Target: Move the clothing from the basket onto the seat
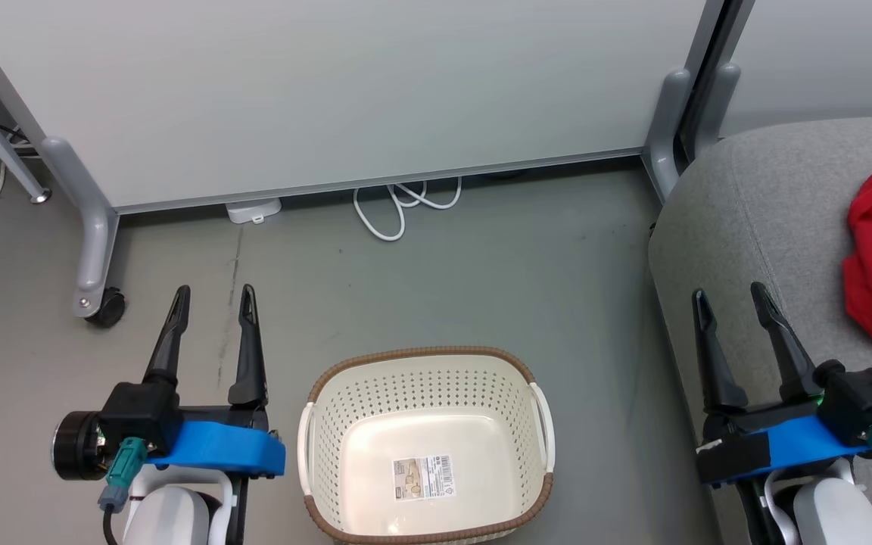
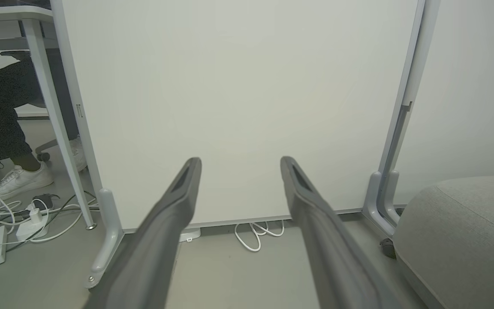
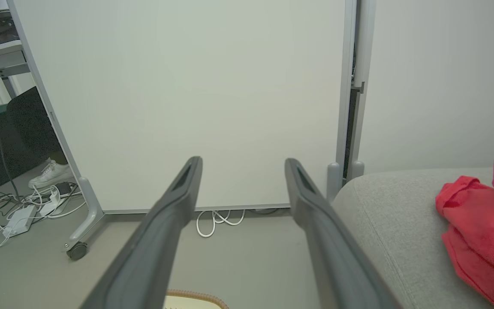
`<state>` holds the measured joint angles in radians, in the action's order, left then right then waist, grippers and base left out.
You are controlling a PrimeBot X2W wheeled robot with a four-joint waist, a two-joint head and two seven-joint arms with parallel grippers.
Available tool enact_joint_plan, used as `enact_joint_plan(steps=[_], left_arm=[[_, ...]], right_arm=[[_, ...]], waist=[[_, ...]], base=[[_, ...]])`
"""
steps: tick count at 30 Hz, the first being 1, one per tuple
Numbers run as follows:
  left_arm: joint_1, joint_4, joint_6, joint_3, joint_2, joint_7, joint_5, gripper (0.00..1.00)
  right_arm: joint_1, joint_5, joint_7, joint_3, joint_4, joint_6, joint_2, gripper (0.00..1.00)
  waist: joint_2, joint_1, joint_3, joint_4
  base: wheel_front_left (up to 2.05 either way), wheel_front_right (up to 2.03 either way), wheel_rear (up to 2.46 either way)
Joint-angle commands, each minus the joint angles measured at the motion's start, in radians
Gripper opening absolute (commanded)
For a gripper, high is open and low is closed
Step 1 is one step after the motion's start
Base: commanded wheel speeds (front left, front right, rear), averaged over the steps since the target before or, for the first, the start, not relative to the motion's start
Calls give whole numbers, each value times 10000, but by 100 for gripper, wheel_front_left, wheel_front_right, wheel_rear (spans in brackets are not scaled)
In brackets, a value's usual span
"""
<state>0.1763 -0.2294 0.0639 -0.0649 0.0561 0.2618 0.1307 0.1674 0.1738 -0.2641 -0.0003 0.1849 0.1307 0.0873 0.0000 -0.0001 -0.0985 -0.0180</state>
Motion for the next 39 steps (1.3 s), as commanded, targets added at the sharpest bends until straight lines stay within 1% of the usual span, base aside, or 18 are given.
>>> enact_joint_plan(steps=[1,9,19,23,24,28,31,32,39], left_arm=[[-162,51,58,118,-27,47,-73,100],[-539,155,145,271,-55,47,-88,100],[-554,38,-22,37,-59,47,45,100],[-550,17,-2,-12,-58,47,26,100],[-560,32,-12,-12,-48,0,29,0],[-808,-327,-13,-27,-54,-69,70,0],[-756,-369,16,89,-54,-260,687,0],[-749,-365,36,142,-54,-365,1096,0],[-755,-313,98,288,-54,-682,2451,0]], right_arm=[[-234,68,-2,-7,25,1,-50,100],[-603,161,-3,-128,-45,1,-132,100],[-760,186,-1,-145,17,1,-201,100],[-760,205,-1,-108,36,1,-216,100],[-673,142,0,-98,20,0,-192,0],[-773,177,13,-75,378,0,-215,0],[-753,779,178,-128,397,0,-222,0],[-748,1173,286,-160,401,0,-226,0],[-733,2474,630,-259,408,0,-240,0]], waist=[[0,1,48,-40],[0,1,157,-163],[0,1,228,-294],[0,1,225,-317],[0,1,226,-318],[0,1,228,-318],[0,1,246,-307],[0,1,258,-299],[0,1,298,-271]], base=[[0,0,0],[0,0,0],[0,0,0],[0,0,0],[0,0,0],[0,0,0],[0,0,0],[0,0,0],[0,0,0]])
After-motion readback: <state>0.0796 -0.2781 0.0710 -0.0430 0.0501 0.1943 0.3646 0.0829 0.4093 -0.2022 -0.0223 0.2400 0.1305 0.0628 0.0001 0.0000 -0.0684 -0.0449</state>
